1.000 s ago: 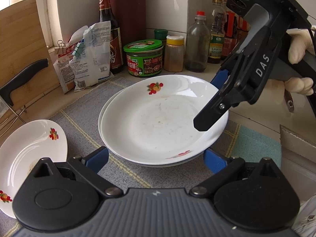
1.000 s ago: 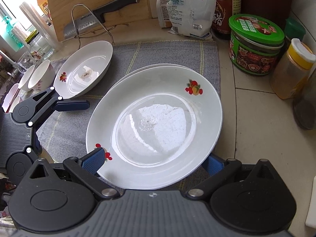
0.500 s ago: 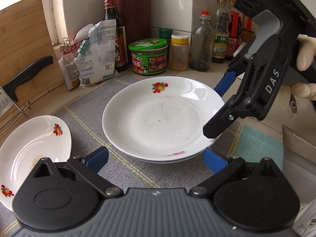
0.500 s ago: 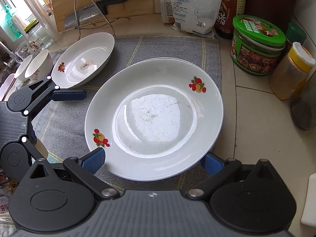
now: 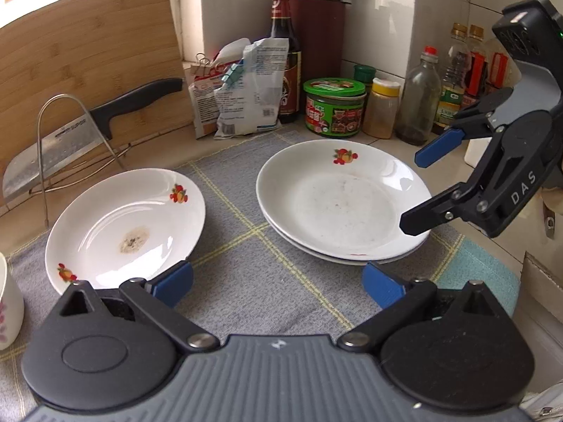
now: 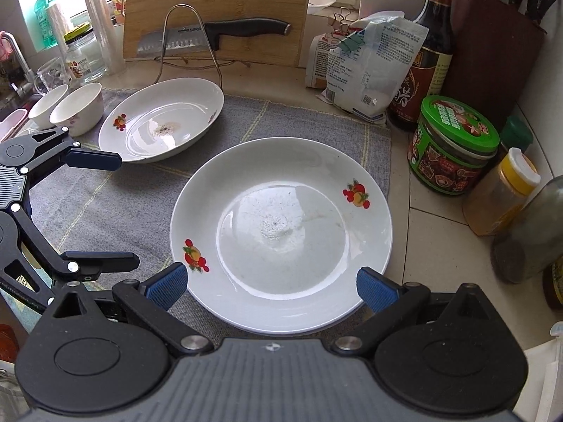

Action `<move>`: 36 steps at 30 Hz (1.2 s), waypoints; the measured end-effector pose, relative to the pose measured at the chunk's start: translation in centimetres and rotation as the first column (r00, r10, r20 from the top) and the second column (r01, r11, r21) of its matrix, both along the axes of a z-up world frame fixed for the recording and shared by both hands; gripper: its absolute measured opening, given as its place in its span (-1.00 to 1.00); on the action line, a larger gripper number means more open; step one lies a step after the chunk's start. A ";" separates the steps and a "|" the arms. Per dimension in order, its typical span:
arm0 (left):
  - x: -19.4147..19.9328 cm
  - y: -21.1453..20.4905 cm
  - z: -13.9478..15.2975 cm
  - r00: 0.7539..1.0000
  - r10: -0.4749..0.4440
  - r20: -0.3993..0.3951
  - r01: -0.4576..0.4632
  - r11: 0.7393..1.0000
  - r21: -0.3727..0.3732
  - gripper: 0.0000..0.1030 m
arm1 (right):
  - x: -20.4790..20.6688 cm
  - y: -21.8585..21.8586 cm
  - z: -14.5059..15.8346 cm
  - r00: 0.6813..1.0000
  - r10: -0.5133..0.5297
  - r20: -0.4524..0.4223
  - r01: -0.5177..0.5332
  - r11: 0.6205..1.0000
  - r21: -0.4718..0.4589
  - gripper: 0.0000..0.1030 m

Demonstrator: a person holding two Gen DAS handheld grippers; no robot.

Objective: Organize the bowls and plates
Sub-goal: 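Open the right tool and withdraw it from the stacked plates, then move the right tool to the stained flowered plate and grasp its rim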

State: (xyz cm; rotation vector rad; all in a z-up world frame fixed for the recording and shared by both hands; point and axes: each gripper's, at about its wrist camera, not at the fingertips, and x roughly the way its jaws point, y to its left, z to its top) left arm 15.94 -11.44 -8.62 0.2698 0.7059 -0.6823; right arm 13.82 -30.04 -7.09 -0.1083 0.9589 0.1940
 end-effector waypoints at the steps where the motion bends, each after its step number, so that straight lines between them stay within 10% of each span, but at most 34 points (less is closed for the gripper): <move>1: -0.2 0.5 0.1 0.999 0.032 -0.002 -0.032 0.999 0.003 0.98 | 0.0 0.3 0.1 1.000 0.012 0.008 -0.012 1.000 0.008 1.00; 13: -1.3 7.8 -1.2 0.927 0.373 -0.036 -0.372 0.928 0.035 0.98 | 1.4 4.7 0.2 0.991 0.120 0.062 -0.126 0.985 0.115 1.00; 36: 6.6 7.5 -5.5 0.953 0.298 -0.051 -0.299 0.954 -0.018 0.98 | 5.8 10.3 -0.3 0.999 0.041 0.014 -0.042 0.997 0.071 1.00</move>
